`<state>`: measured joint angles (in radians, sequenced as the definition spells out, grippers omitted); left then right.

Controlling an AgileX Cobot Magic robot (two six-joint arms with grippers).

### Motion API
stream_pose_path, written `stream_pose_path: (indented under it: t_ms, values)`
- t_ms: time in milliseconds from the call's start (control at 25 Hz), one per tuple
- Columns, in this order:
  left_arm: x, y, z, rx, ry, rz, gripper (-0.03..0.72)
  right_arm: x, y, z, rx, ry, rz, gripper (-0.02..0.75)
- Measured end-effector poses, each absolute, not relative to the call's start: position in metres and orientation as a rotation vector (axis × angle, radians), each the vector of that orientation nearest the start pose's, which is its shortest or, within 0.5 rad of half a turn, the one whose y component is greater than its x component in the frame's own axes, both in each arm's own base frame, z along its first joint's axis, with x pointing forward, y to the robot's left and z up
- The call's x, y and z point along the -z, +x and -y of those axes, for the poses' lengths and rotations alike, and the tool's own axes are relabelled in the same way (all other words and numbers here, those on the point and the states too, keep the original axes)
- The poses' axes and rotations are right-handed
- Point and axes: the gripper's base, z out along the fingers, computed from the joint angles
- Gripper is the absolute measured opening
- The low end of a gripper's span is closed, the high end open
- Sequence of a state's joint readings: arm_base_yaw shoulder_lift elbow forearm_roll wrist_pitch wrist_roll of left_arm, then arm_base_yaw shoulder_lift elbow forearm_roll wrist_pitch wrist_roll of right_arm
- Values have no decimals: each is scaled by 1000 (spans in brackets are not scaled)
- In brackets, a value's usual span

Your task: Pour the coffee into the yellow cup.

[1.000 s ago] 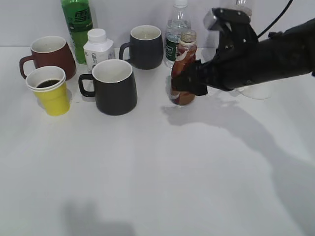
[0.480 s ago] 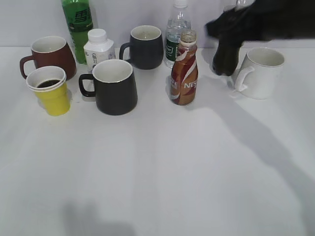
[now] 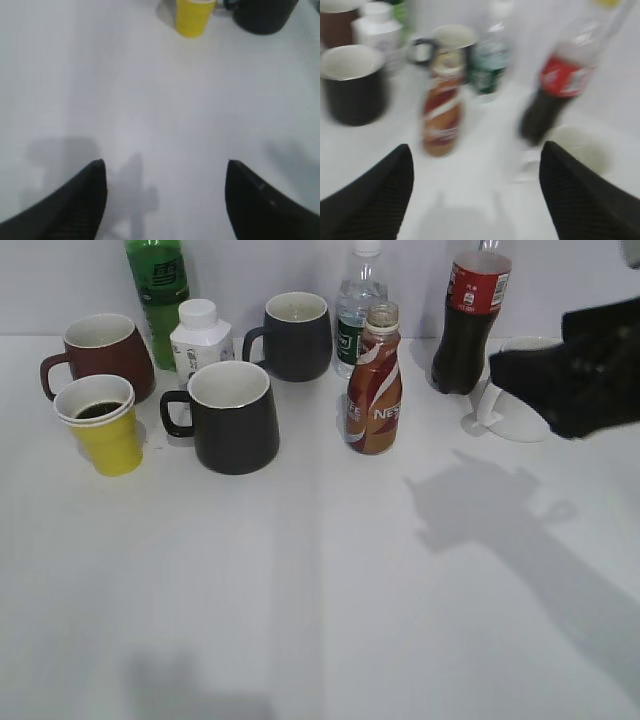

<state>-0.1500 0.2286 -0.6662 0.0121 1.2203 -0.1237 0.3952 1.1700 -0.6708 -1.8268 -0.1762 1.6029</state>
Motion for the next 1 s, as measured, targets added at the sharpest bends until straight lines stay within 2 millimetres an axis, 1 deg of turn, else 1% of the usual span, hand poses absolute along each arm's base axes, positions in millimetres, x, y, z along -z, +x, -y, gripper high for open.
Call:
stream_pose_path:
  t_ms: [80, 120, 200, 320, 400, 480, 520, 560, 600, 640, 680, 760, 880, 920, 1000]
  values:
    - [-311, 2, -1, 127, 44, -2230, 565, -278, 201, -104, -348, -709, -1896, 587]
    - [-311, 0, -1, 127, 47, -2219, 565, -278, 193, -101, -350, -701, -1889, 587]
    - [-311, -3, -1, 128, 49, -2208, 565, -283, 190, -95, -279, -682, -1851, 587]
    - [-311, -3, -1, 127, 50, -2207, 565, -292, 199, -80, -48, -615, -1799, 587]
    - [-311, -3, -1, 127, 51, -2207, 565, -300, 206, -62, 171, -482, -1779, 587]
    - [-311, -3, -1, 127, 51, -2207, 565, -302, 207, -44, 350, -347, -1823, 587]
    - [-311, -3, -1, 127, 51, -2207, 565, -301, 204, -34, 468, -307, -1867, 586]
    - [-311, -3, -2, 124, 54, -2205, 565, -297, 200, -29, 512, -289, -1945, 580]
    - [-311, -3, -1, 121, 62, -2198, 565, -294, 194, -26, 501, -275, -2015, 571]
    - [-312, -2, -1, 114, 83, -2186, 565, -288, 186, -29, 402, -258, -2111, 555]
    - [-313, -1, -1, 97, 117, -2166, 565, -286, 179, -32, 335, -305, -2160, 540]
    - [-316, 0, -1, 66, 183, -2127, 565, -287, 160, -40, 147, -395, -2229, 509]
    - [-316, 2, 0, 46, 236, -2102, 565, -299, 125, -41, -51, -464, -2219, 494]
    - [-314, 4, 1, 50, 244, -2108, 565, -301, 114, -39, -80, -469, -2215, 492]
    - [-301, 8, 5, 86, 255, -2144, 565, -305, 87, -30, -116, -471, -2195, 491]
